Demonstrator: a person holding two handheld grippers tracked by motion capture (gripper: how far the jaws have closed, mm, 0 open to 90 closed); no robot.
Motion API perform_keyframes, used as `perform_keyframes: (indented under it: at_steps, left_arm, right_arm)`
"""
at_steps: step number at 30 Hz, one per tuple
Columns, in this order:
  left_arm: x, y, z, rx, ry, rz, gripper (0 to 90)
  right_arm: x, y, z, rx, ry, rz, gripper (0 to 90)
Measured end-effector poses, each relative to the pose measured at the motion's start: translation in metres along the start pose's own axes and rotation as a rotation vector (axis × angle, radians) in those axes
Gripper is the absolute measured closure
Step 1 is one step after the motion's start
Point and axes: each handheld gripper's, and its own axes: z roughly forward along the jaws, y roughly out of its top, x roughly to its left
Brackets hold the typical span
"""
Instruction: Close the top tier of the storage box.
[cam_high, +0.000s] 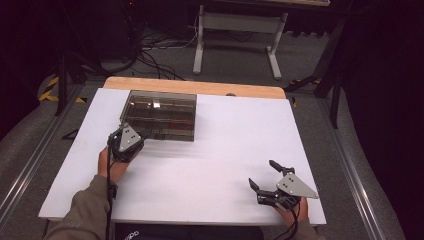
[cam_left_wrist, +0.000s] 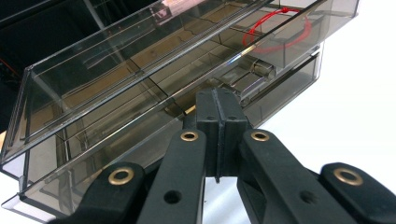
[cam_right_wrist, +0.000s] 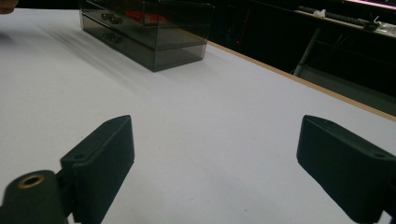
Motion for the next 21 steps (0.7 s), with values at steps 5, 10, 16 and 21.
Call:
perform_keyframes:
  at_steps: [5, 10, 16, 21]
  left_arm:
    - [0.002, 0.001, 0.003, -0.002, 0.004, -0.007, 89.4]
    - [0.003, 0.001, 0.008, -0.001, 0.013, -0.014, 89.4]
    - [0.003, 0.002, 0.011, 0.009, 0.028, 0.004, 89.4]
    - [0.005, 0.003, 0.014, 0.009, 0.035, 0.002, 89.4]
  right_arm:
    - [0.001, 0.0, 0.0, 0.002, 0.0, -0.003, 12.1]
    - [0.0, 0.0, 0.0, 0.003, -0.004, -0.001, 12.1]
    - [0.0, -0.001, 0.001, 0.009, 0.0, -0.001, 12.1]
    - [0.001, -0.001, 0.001, 0.011, 0.001, -0.006, 12.1]
